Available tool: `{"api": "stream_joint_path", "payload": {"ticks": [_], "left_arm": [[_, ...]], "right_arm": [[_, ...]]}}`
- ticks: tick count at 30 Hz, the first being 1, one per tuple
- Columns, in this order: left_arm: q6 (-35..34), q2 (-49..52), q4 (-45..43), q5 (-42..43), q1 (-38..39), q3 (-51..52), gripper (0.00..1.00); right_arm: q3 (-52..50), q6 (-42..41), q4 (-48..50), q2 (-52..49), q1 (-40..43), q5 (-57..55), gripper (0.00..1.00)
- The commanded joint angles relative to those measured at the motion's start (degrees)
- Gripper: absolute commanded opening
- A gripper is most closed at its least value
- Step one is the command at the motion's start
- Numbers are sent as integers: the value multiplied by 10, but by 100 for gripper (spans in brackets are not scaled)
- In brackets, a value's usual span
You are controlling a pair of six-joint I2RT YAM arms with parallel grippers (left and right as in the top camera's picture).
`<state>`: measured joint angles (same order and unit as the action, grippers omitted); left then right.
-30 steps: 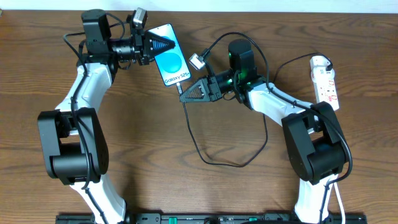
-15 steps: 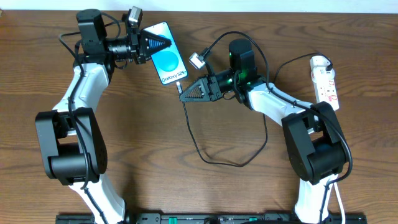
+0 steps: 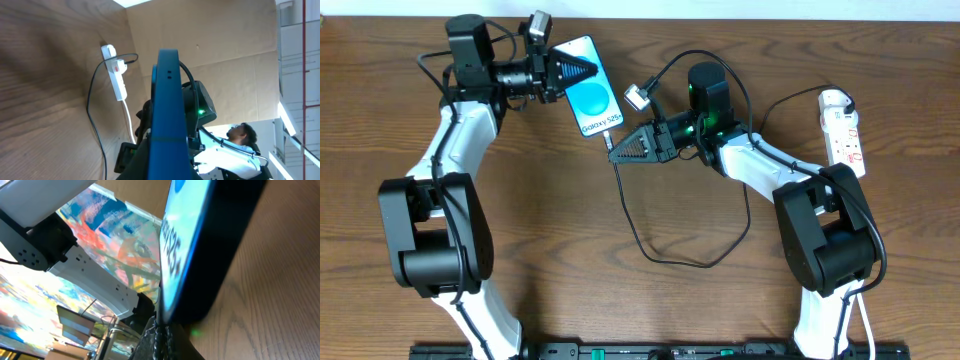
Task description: Plug charger to phone and switch on socket
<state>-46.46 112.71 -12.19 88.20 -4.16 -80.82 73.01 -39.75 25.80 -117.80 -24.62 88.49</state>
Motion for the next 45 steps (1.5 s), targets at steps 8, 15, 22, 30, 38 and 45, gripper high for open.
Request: {"api": "stream_joint_path", "payload": {"ticks": [8, 15, 22, 30, 38, 45], "left_arm": [[3, -6, -4, 14, 8, -5, 7], [3, -6, -3, 14, 8, -5, 7], [3, -6, -3, 14, 8, -5, 7], [3, -6, -4, 13, 8, -5, 7], [3, -6, -4, 13, 7, -5, 7], [3, -6, -4, 13, 7, -5, 8]], "right_arm": [[1, -1, 2, -1, 2, 10, 1], [1, -1, 2, -1, 18, 10, 1], [1, -1, 2, -1, 21, 10, 1], [1, -1, 2, -1, 15, 10, 1], [0, -1, 1, -1, 8, 10, 1], [0, -1, -1, -1, -2, 10, 1]]}}
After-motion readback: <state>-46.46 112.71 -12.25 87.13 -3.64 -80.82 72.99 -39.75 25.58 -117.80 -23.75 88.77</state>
